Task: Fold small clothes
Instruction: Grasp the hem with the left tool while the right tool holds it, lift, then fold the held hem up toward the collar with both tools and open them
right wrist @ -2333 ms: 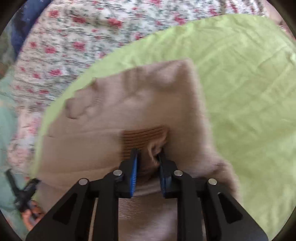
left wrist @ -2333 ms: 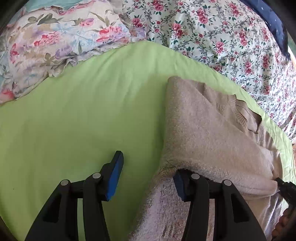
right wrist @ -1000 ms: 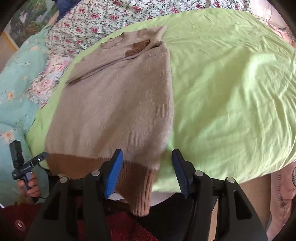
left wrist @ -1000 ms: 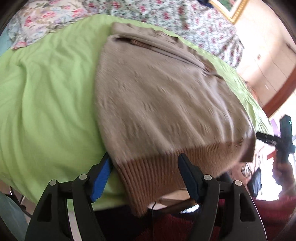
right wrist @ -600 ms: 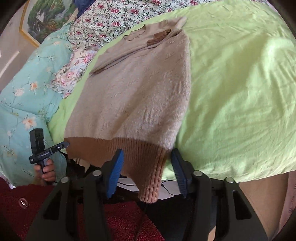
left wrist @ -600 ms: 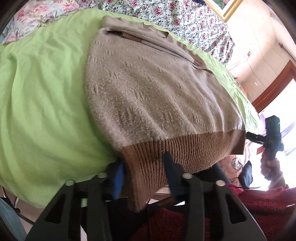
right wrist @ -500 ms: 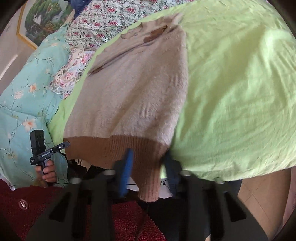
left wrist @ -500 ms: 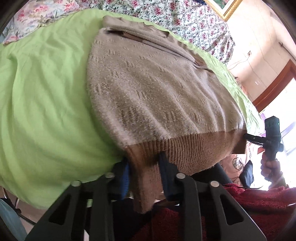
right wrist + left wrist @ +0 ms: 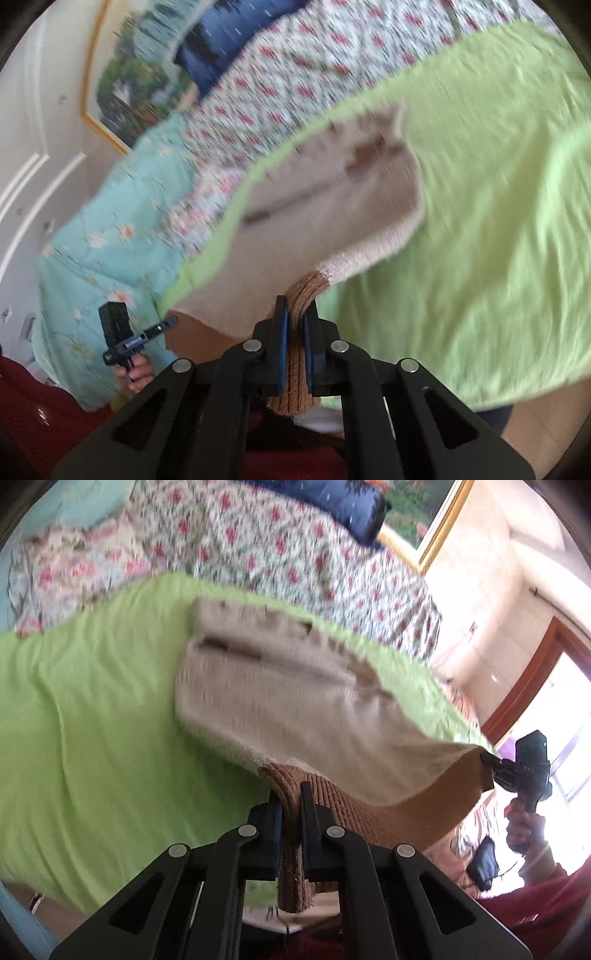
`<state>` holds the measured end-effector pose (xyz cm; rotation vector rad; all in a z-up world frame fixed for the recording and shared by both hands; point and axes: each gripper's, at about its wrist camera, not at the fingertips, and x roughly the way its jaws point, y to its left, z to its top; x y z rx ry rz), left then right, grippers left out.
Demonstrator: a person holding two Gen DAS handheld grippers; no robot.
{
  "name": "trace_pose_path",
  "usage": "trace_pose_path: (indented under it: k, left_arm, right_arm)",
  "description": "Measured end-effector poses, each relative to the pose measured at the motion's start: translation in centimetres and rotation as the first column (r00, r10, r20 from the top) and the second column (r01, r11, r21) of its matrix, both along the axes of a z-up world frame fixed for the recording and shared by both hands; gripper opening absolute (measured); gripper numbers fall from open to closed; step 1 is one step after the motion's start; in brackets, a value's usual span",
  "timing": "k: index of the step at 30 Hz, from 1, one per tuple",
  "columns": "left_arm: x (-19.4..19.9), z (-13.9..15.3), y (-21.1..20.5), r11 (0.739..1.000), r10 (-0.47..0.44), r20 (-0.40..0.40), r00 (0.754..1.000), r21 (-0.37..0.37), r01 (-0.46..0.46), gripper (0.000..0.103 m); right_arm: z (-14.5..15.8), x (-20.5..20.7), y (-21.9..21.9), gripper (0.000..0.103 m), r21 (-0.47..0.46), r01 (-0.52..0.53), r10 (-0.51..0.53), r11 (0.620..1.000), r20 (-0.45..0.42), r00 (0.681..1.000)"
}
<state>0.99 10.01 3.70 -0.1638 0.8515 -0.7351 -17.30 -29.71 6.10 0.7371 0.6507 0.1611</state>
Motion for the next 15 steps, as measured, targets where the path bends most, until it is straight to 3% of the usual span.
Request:
trace_pose_path:
  k: [8,15]
  left_arm:
    - [7.2,4.5,-2.3,0.994,0.087,0.130,0.988,-0.076,-0.078,0.006]
    - [17.8,5.8,-5.9,0.986,0.157,0.122,0.980,-0.083,-0.147,0.006]
  right_arm:
    - [2.7,7.9,-3.4,0.008,-0.035,0.079,-0.076,0.996,0.082,0.994]
    - [3.4,17.8,-7.3,0.008,-0.092,0.148,-0.143,0.985,0.060,0.988]
